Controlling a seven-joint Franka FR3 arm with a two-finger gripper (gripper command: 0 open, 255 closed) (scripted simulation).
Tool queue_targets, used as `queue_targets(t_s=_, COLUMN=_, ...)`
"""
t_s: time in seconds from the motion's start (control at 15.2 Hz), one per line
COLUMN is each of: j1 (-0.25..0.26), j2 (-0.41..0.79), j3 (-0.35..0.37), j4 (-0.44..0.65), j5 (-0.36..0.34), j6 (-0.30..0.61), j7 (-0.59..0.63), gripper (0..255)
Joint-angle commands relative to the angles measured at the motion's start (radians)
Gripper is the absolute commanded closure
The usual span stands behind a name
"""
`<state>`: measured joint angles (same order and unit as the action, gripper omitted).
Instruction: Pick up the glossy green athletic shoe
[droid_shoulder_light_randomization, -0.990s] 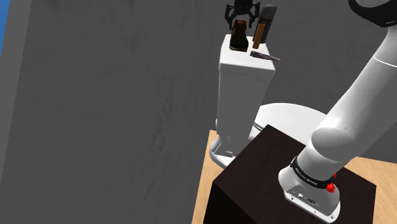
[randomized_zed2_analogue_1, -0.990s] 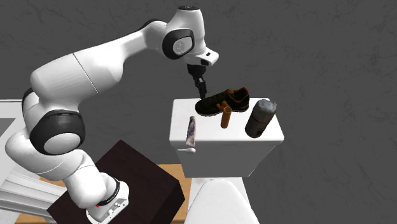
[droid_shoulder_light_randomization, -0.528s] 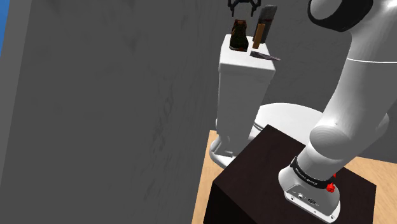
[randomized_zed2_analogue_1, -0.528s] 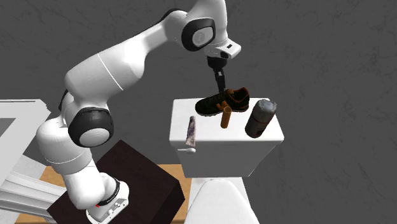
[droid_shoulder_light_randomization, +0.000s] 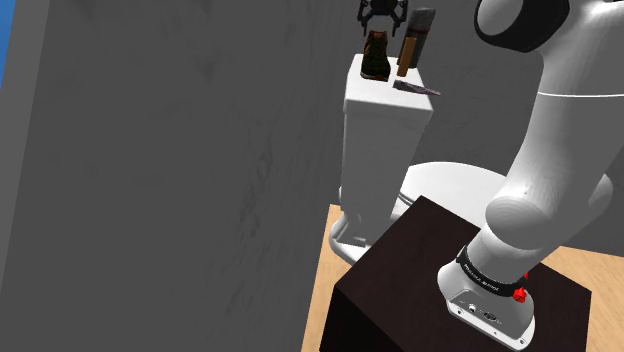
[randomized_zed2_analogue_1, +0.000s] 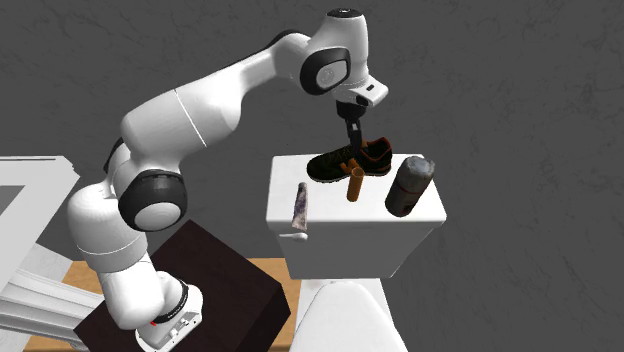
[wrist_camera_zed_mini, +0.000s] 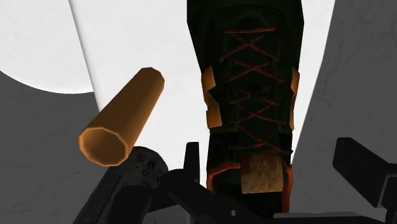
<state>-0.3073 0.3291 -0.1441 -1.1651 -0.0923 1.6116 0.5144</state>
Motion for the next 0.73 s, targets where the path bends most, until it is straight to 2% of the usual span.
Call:
queue_targets(t_s=0.0, j1=0.002, j2=-0.003, j3=0.001, j4=-0.036, j5=-0.002, j6=0.027, j7=0.005, gripper=0)
queue_targets(t_s=0.13, j1=0.003, j2=-0.003, j3=0.001, j4=-0.037, j5=-0.002, j6=0.027, j7=0.005, gripper=0)
queue_targets(t_s=0.2, j1=0.002, j2=-0.005, j3=0.001, j4=-0.040, j5=-0.002, j6=0.029, j7=0.004, gripper=255)
queue_targets(t_s=0.66, j1=0.003, j2=-0.010, j3=0.001, j4=-0.047, j5=-0.003, j6=0.031, j7=0.005, gripper=255)
